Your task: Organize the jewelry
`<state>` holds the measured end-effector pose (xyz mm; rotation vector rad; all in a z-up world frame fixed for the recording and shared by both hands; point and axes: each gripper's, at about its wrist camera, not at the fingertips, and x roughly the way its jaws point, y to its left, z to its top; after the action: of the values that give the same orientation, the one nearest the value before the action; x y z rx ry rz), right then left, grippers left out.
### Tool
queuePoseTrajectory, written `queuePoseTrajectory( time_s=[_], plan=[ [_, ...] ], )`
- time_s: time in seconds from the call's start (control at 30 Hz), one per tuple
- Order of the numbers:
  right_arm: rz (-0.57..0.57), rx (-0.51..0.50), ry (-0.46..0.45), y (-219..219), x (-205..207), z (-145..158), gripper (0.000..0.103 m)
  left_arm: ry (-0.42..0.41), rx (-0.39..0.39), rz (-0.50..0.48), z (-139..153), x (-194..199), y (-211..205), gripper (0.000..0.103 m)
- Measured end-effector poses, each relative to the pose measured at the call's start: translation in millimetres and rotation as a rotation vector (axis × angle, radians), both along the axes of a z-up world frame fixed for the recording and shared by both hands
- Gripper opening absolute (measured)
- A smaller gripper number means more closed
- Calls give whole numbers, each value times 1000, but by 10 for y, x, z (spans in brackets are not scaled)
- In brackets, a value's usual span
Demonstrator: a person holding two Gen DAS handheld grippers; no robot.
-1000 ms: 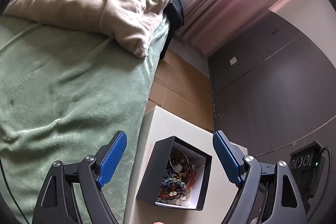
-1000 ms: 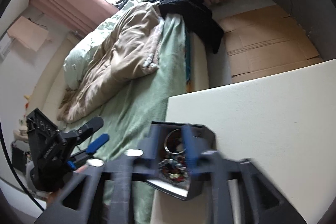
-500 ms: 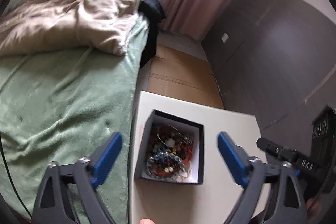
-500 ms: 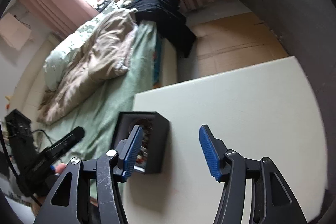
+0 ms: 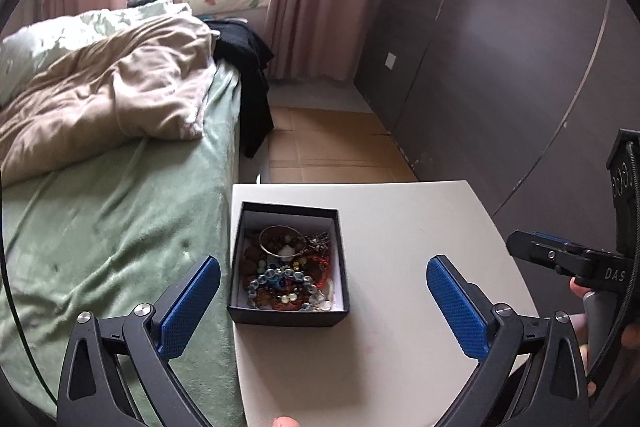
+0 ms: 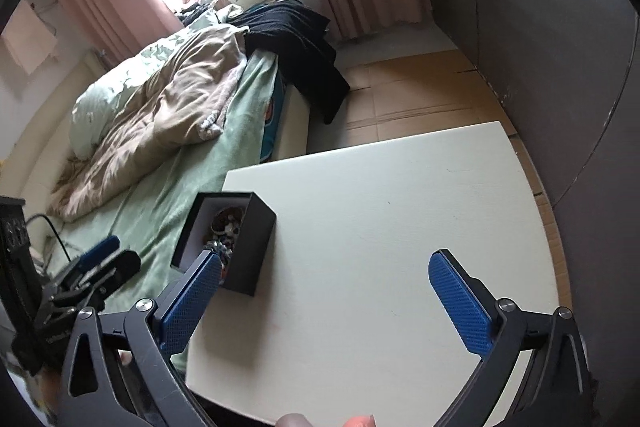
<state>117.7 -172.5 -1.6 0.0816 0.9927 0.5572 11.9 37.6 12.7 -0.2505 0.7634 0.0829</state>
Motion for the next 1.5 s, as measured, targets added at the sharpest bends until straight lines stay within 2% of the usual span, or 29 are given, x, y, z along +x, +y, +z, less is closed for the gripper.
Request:
queuePoseTrajectory(
  time_s=[0.1,0.33,0.5,1.23,1.5],
  plan=[
    [11,-20,-33,-40,-57,32,103,-17,27,-11,29,-40,-82,103],
    [32,9,-96,-179,-138,134,103,-57,59,-16,87,-103,-177,103],
    [29,7,-113,-241,-142,154,103,-75,66,-19,126,-114,-199,103],
    [8,12,-126,-374,-166,216,103,-123,45,-1,226,-154,-217,103],
    [15,17,-133,-390,-189,262,103,-112,59,1,221,-140,-223,103]
  ],
)
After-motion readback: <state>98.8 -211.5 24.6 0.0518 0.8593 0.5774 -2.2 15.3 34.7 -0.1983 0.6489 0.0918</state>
